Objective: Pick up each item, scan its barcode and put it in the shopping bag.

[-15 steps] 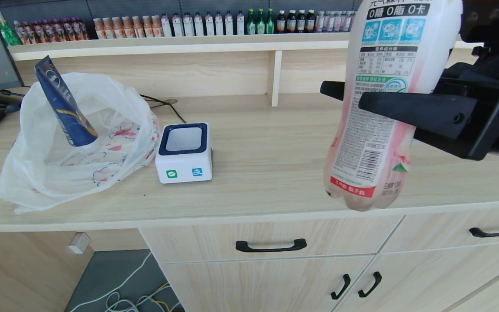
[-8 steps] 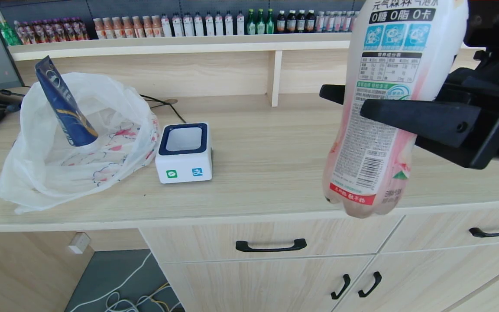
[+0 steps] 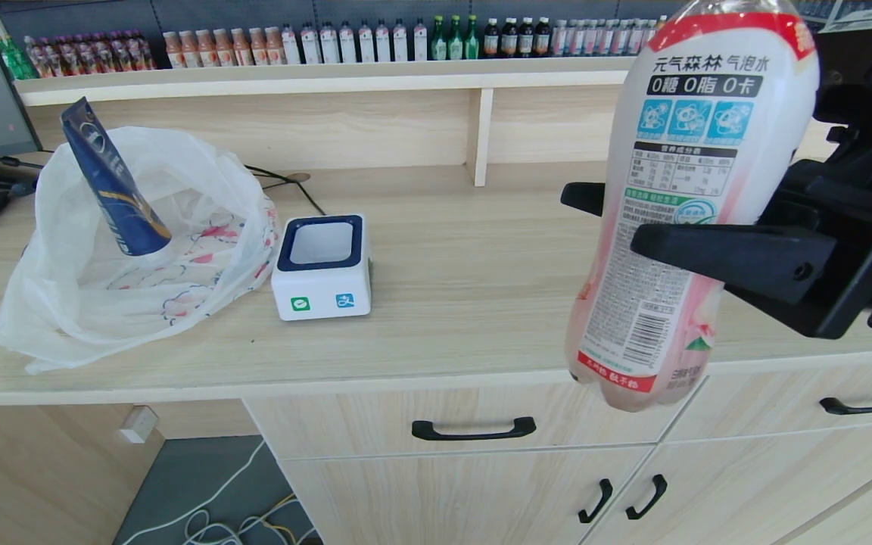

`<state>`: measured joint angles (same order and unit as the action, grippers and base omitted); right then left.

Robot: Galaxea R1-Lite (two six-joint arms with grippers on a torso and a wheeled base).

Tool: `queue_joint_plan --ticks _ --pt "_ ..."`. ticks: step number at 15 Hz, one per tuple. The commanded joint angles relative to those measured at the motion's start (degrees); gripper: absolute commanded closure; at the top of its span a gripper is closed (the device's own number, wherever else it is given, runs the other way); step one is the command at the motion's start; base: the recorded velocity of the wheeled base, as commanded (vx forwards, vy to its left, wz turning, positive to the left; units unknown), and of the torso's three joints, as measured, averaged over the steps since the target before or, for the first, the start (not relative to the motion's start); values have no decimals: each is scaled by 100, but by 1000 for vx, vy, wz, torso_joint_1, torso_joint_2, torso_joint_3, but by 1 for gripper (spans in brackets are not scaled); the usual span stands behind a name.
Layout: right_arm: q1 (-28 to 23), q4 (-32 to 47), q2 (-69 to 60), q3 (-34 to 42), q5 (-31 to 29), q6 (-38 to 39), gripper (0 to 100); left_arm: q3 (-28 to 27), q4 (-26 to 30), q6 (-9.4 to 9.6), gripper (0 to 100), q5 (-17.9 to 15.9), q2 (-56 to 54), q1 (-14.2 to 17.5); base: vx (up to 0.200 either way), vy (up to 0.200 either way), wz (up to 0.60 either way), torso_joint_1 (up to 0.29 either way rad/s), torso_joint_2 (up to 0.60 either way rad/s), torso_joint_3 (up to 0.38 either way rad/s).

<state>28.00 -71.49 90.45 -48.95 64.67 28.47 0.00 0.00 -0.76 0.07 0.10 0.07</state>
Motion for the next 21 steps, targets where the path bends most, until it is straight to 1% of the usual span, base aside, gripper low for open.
queue_joint_plan --ticks 1,10,13,15,18,19,20,21 --pt "12 -6 -10 -19 2 1 100 0 0 -4 0 1 -1 1 0 0 0 0 0 0" --pt "4 -6 -63 43 -16 -25 100 0 0 -4 0 1 -1 1 0 0 0 0 0 0" --pt "-5 -6 -177 52 -121 -43 100 0 0 -4 0 1 -1 1 0 0 0 0 0 0" --pt "4 3 -274 184 -526 -69 100 0 0 -4 0 1 -1 1 0 0 0 0 0 0" --pt "-23 3 -265 236 -860 -500 100 0 0 -4 0 1 -1 1 0 0 0 0 0 0" --pt "-14 3 -265 280 -1150 -588 100 0 0 -4 0 1 -1 1 0 0 0 0 0 0" --pt "-14 3 -248 280 -1290 -649 100 0 0 -4 0 1 -1 1 0 0 0 0 0 0" --pt "12 12 -239 368 -1844 -1001 100 0 0 -4 0 1 -1 1 0 0 0 0 0 0"
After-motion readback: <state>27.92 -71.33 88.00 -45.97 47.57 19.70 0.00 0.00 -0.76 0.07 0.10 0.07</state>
